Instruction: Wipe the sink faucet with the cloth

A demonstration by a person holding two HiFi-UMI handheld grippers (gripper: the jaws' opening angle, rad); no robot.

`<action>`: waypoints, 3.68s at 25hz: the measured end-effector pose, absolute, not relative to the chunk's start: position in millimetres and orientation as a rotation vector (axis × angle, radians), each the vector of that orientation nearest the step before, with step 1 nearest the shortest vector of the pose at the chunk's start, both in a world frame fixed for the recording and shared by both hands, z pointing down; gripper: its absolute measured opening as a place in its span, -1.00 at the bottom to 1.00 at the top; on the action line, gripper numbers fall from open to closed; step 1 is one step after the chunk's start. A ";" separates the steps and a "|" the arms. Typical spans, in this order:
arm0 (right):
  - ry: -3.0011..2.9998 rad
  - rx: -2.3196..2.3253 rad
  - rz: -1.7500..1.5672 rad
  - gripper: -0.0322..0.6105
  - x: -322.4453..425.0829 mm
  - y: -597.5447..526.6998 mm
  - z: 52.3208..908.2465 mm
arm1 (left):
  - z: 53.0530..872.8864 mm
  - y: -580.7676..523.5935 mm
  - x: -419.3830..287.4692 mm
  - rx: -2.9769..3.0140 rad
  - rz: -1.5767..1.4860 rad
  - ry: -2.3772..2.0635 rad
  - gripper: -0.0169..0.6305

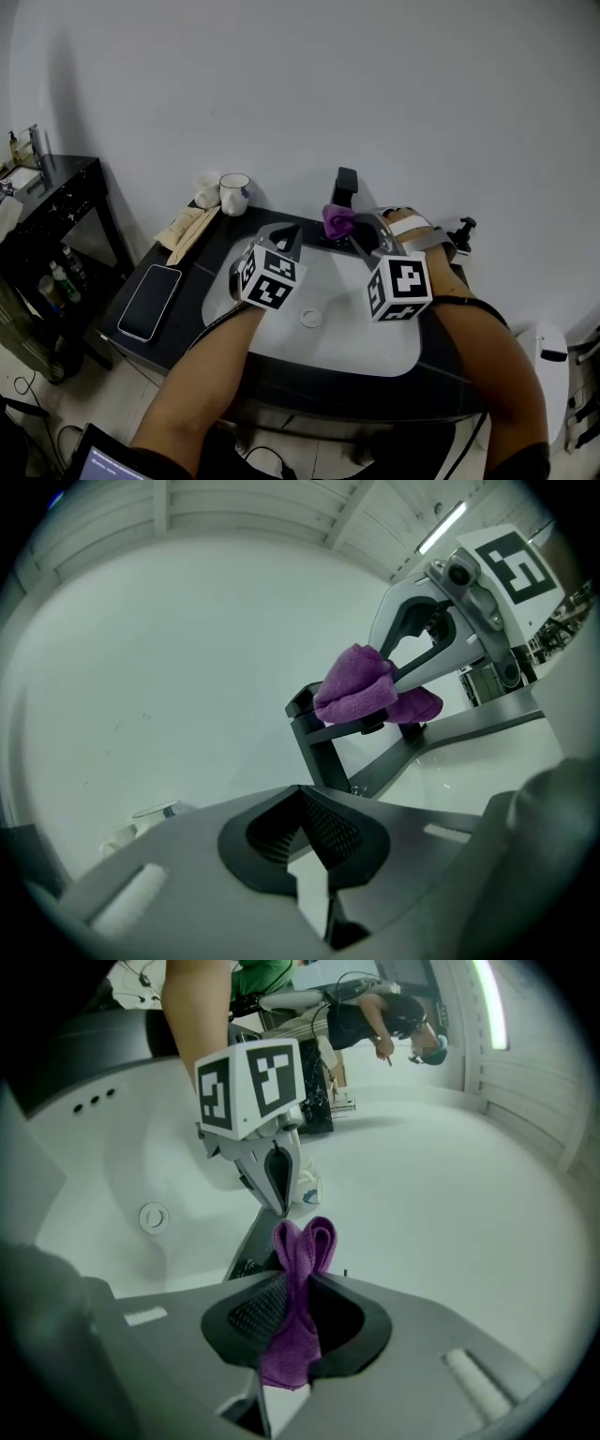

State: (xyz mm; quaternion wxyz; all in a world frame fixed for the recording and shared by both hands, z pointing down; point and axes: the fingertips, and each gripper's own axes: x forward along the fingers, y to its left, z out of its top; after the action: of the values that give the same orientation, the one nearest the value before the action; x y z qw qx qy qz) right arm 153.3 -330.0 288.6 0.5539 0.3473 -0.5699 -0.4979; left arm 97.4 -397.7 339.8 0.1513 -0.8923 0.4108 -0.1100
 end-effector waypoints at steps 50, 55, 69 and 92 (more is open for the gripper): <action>-1.275 1.028 -1.078 -0.68 186.2 -413.7 380.3 | 328.0 -396.8 108.3 -2.646 -0.200 1.127 -0.90; -1.237 0.943 -1.076 -0.68 179.9 -405.3 392.1 | 329.0 -398.6 106.3 -2.641 -0.205 1.130 -0.90; -1.120 1.076 -1.064 -0.68 254.9 -396.8 307.5 | 334.9 -402.9 99.8 -2.632 -0.244 1.169 -0.90; -1.100 0.982 -1.103 -0.68 231.3 -434.7 329.3 | 333.2 -404.1 98.6 -2.644 -0.222 1.170 -0.90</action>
State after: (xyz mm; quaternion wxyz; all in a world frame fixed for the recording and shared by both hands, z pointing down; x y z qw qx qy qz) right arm 231.3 -434.7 329.3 0.6054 0.4245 -0.4754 -0.4767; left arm 98.6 -404.1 333.2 0.1207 -0.9051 0.4006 -0.0762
